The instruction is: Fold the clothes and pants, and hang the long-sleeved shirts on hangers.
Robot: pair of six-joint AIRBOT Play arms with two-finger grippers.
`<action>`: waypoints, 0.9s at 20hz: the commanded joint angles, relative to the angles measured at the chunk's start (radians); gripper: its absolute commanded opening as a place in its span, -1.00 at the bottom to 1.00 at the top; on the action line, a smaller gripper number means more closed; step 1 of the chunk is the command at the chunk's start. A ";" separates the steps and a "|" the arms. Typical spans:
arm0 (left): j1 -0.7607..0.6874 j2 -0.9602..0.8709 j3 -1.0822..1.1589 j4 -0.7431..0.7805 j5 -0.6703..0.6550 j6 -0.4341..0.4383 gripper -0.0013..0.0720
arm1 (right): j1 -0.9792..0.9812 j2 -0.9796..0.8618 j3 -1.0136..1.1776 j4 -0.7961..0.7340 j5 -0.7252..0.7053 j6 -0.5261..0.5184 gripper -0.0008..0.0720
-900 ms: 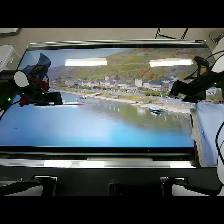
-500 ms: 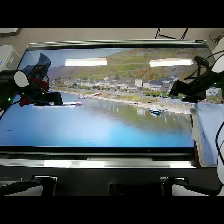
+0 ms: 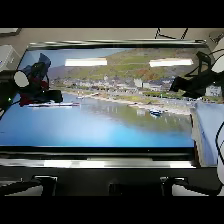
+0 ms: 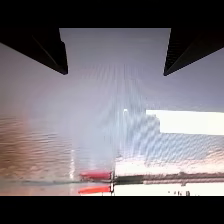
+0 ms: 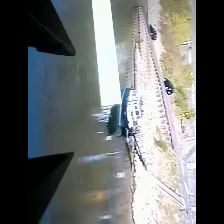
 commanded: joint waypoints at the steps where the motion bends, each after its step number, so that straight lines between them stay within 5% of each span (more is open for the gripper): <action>1: -0.001 -0.001 0.000 -0.011 0.166 -0.001 0.98 | 0.001 0.000 0.000 0.000 -0.125 0.002 0.89; 5: 0.000 -0.010 0.000 -0.024 0.447 -0.001 0.98 | 0.001 -0.001 0.000 0.000 -0.307 0.002 0.89; 7: 0.066 -0.058 0.024 0.002 0.628 -0.147 0.98 | 0.001 -0.001 0.000 -0.001 -0.323 0.001 0.90; 9: 0.237 -0.161 0.111 -0.050 0.500 -0.351 0.99 | 0.001 -0.001 -0.001 -0.001 -0.290 -0.013 0.90; 10: 0.334 -0.207 0.141 -0.137 0.394 -0.378 0.99 | 0.001 -0.002 -0.001 0.000 -0.261 -0.032 0.90; 14: 0.676 -0.340 0.114 -0.539 0.106 -0.159 0.99 | 0.002 -0.021 -0.010 0.003 -0.175 -0.058 0.90; 18: 0.720 -0.357 -0.036 -0.636 0.302 -0.046 0.99 | 0.002 -0.036 -0.023 0.008 -0.152 -0.062 0.90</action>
